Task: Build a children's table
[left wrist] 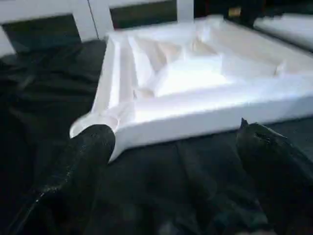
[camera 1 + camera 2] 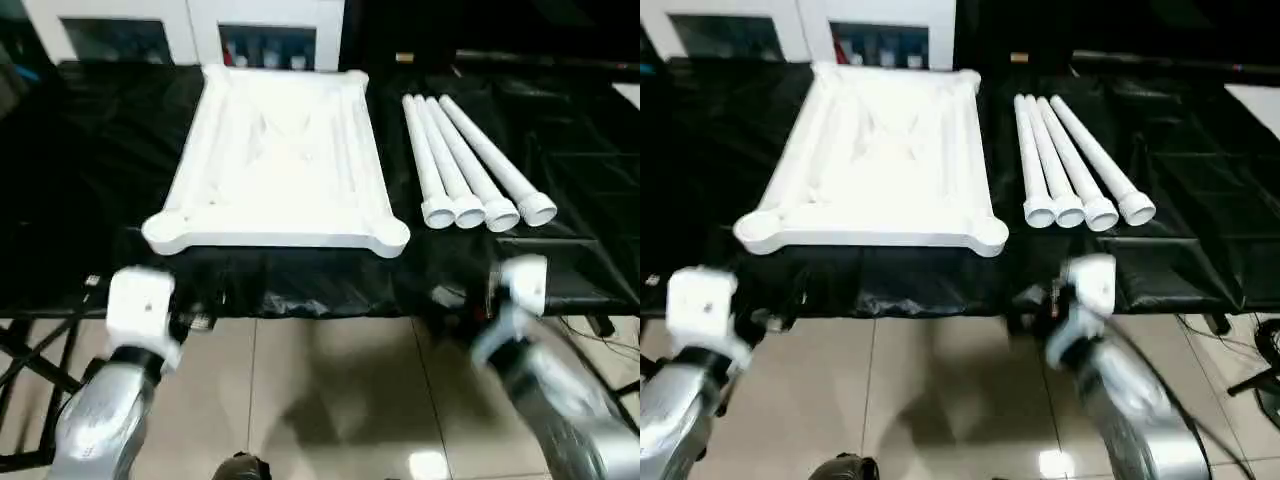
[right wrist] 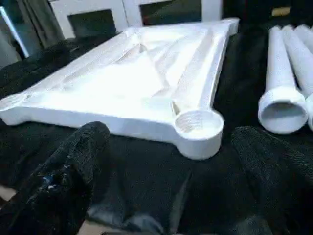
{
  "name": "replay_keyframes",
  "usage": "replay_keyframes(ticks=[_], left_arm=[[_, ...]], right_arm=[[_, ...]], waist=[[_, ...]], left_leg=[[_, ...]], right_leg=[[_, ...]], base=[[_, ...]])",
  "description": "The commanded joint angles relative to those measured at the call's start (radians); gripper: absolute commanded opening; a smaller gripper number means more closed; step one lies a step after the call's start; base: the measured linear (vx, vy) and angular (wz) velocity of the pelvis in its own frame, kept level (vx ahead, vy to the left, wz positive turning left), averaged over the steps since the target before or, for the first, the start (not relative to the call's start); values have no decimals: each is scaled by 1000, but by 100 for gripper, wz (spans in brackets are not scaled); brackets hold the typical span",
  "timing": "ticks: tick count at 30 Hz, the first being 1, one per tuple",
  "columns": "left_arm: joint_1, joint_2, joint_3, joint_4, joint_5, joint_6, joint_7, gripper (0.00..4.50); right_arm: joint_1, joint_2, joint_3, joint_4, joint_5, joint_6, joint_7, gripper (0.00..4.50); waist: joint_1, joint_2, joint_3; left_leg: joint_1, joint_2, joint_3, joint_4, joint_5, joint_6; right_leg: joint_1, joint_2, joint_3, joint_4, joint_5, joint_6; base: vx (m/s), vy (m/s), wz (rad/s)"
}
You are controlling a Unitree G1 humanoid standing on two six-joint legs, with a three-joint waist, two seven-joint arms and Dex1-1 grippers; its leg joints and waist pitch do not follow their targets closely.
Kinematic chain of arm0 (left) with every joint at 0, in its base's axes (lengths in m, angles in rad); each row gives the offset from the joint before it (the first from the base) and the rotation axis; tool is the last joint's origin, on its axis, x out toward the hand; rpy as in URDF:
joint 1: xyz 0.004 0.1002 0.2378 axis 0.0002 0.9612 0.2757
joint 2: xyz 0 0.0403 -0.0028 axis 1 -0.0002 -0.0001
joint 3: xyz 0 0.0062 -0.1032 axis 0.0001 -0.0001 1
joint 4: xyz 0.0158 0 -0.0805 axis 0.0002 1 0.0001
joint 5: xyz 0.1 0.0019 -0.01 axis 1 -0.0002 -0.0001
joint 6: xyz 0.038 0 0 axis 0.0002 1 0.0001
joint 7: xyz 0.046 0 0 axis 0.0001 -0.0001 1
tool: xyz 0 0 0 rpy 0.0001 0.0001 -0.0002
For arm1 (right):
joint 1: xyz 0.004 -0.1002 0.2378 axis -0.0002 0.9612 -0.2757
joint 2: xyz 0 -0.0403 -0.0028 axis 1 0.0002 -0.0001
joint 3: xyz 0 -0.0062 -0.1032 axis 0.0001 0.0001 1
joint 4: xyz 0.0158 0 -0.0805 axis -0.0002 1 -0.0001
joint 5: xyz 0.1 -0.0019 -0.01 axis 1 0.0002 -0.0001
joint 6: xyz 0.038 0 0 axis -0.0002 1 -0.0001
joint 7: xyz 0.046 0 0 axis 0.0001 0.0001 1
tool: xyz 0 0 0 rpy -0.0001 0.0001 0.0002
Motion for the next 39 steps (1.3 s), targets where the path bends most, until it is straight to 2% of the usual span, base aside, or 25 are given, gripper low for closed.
replay_keyframes(ticks=[1,2,6,7,8,9,10,11,12,15,18,22,25,27,28,30,31,32,33,34,35,36,37,38,39], left_arm=[[-40,1,-22,36,19,23,26,448],[-51,0,-25,46,24,28,31,448],[-95,-21,-40,73,29,36,37,448],[-106,-31,-59,80,37,35,32,448],[-106,-31,-60,80,37,35,32,448],[-118,-31,-69,90,36,34,27,448],[-133,-39,-82,110,37,33,30,448],[-146,-46,-87,134,35,28,32,448],[-156,-44,-91,161,44,25,38,448],[-170,-51,-100,176,53,31,49,448],[-203,-45,-83,207,50,25,41,448],[-206,-35,-74,221,52,15,42,448],[-192,-43,-45,215,27,19,43,448],[-188,-45,-48,215,29,18,44,448],[-195,-40,-52,229,36,9,47,448],[-197,-42,-43,234,35,5,54,448],[-204,-44,-40,236,34,6,59,448],[-209,-42,-39,242,34,4,57,448],[-209,-42,-39,242,34,4,57,448],[-213,-43,-41,249,37,0,56,448],[-213,-43,-41,249,37,0,56,448],[-218,-45,-41,251,34,1,54,448],[-222,-47,-40,252,33,2,52,448],[-227,-48,-40,257,32,1,49,448],[-232,-50,-41,264,28,-1,44,448]], right_arm=[[-19,0,-5,48,-50,14,-28,450],[-23,-3,2,57,-56,10,-20,450],[-51,-6,16,86,-45,9,-9,450],[-64,-13,25,93,-50,7,-9,450],[-64,-13,25,93,-50,7,-9,450],[-71,-13,29,95,-60,4,-9,450],[-77,-15,28,107,-70,-10,-4,450],[-81,-14,28,122,-81,-27,-1,450],[-77,-9,31,129,-97,-31,-9,450],[-70,-7,17,129,-89,-22,-13,450],[-65,5,25,130,-77,-19,-16,450],[-50,0,54,114,-109,-29,-11,450],[-71,7,86,114,-131,-36,-7,450],[-93,11,86,117,-122,-42,8,450],[-115,25,76,137,-101,-50,17,450],[-126,20,87,163,-129,-62,6,450],[-136,12,93,174,-149,-64,-1,450],[-140,15,95,179,-148,-64,1,450],[-140,15,95,179,-148,-64,1,450],[-129,12,97,175,-145,-68,12,450],[-129,12,97,175,-145,-68,12,450],[-124,10,96,170,-144,-67,15,450],[-123,9,94,167,-146,-66,18,450],[-121,11,88,167,-144,-69,19,450],[-119,11,81,171,-145,-73,17,450]], waist=[[3,9,-54],[3,0,-54],[2,8,-60],[2,22,-59],[-4,13,-55],[-1,45,-53],[-14,33,-40],[-14,44,-35],[-23,31,-35],[-20,39,-48],[-26,50,-62],[-29,44,-82],[-29,57,-92],[-28,31,-96],[-23,41,-99],[-24,49,-106],[-37,45,-108],[-43,53,-104],[-50,47,-100],[-41,40,-94],[-11,16,-87],[1,24,-84],[12,26,-94],[14,48,-100],[10,69,-104]], left_leg=[[42,56,-36,-84,-291,-78],[41,56,-35,-85,-309,-82],[41,56,-41,-89,-344,-88],[49,56,-45,-91,-428,-97],[59,54,-44,-93,-511,-93],[68,52,-48,-95,-559,-95],[92,45,-45,-90,-657,-91],[100,43,-48,-89,-686,-89],[106,37,-47,-87,-694,-75],[88,30,-40,-94,-578,-33],[92,33,-37,-102,-481,10],[72,20,-22,-81,-258,101],[72,9,-24,-63,-104,167],[69,2,-27,-49,-40,220],[65,-3,-28,-44,-15,245],[82,2,-38,-41,22,267],[133,24,-75,-30,129,361],[173,51,-104,-22,168,428],[184,63,-116,-19,172,453],[155,42,-106,-7,168,468],[55,-45,-45,29,105,391],[19,-54,-42,30,61,348],[1,-44,-51,30,20,275],[22,-36,-62,14,51,228],[67,-19,-81,-1,89,223]], right_leg=[[1,-47,37,-81,-139,-105],[1,-48,37,-84,-165,-99],[9,-49,33,-81,-185,-88],[11,-51,29,-88,-269,-78],[13,-46,24,-104,-360,-66],[12,-45,20,-108,-407,-64],[4,-35,8,-138,-520,-61],[9,-33,1,-142,-567,-61],[23,-30,-9,-153,-610,-58],[63,-38,2,-155,-579,-65],[78,-25,4,-139,-404,-129],[113,-23,6,-115,-140,-205],[125,-7,0,-95,13,-208],[135,3,-2,-85,85,-194],[140,1,0,-79,110,-189],[130,9,-7,-67,136,-180],[90,27,-21,-30,176,-140],[37,15,-24,-8,121,-120],[19,7,-21,-1,84,-116],[42,-8,-4,-11,85,-109],[138,-6,42,-52,191,-132],[164,-26,60,-67,200,-142],[194,-25,65,-74,220,-143],[192,18,43,-54,281,-110],[162,41,20,-30,300,-81]], base=[[-61,-4,2],[-61,-4,2],[0,0,0],[0,0,0],[0,0,0],[0,0,0],[0,0,0],[0,0,0],[0,0,0],[22,6,-4],[88,4,-3],[104,-5,0],[124,-9,3],[128,-2,5],[113,-7,10],[105,-13,12],[83,-33,15],[83,-33,15],[69,-44,13],[66,-45,10],[66,-45,10],[57,-20,15],[51,-16,20],[51,-16,20],[79,-37,22]])
